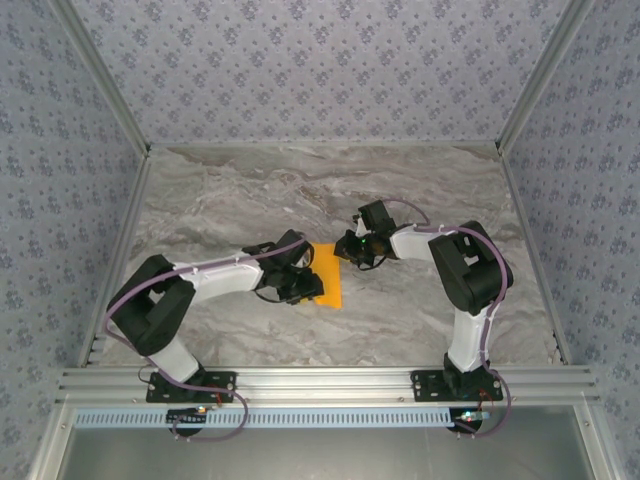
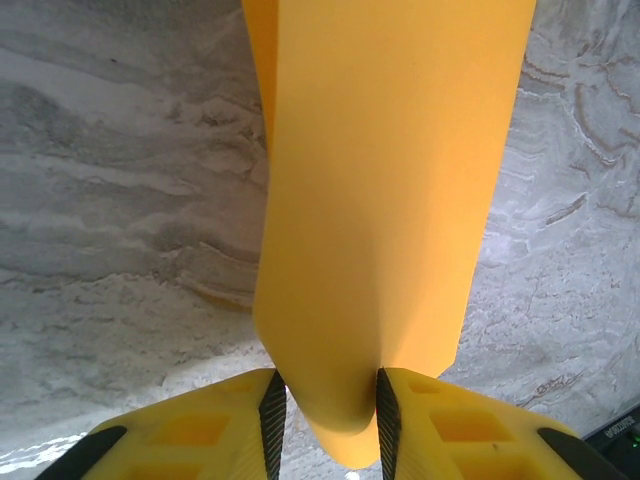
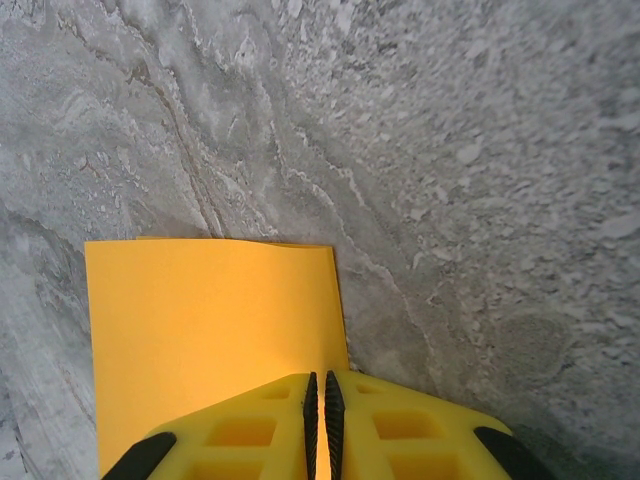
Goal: Fold a paper plane with a square sheet of paper (pick it up from the middle)
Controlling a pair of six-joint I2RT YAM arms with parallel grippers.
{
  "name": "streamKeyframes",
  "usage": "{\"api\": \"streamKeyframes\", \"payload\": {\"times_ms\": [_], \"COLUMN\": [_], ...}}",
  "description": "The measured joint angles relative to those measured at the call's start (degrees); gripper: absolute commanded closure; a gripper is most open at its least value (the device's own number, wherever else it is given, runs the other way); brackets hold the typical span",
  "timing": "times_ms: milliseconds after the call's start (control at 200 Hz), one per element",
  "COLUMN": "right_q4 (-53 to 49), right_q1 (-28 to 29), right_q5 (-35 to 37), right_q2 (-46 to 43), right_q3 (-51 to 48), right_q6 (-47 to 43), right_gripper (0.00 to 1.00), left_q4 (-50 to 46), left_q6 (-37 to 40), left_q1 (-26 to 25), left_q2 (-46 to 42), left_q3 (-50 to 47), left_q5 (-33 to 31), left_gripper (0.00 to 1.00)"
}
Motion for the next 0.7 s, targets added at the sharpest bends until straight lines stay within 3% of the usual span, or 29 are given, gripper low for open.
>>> {"api": "streamKeyframes", "payload": {"times_ms": [510, 700], "right_q4": [-0.4, -0.8], "right_q1": [0.1, 0.2], "right_q5": [0.2, 0.4], "right_q2": [0.0, 0.0], "right_q3": [0.2, 0.5], "right_q6": [0.0, 0.0], "right_gripper": [0.83, 0.83], "left_q4": [1.9, 2.8], "left_q6": [0.6, 0.7], "left_q1": [2.6, 3.1], "left_q2": [-5.6, -5.4], "left_q3": [-1.4, -2.1], "left_q5": [3.8, 4.5], "left_gripper": [0.67, 0.61]}}
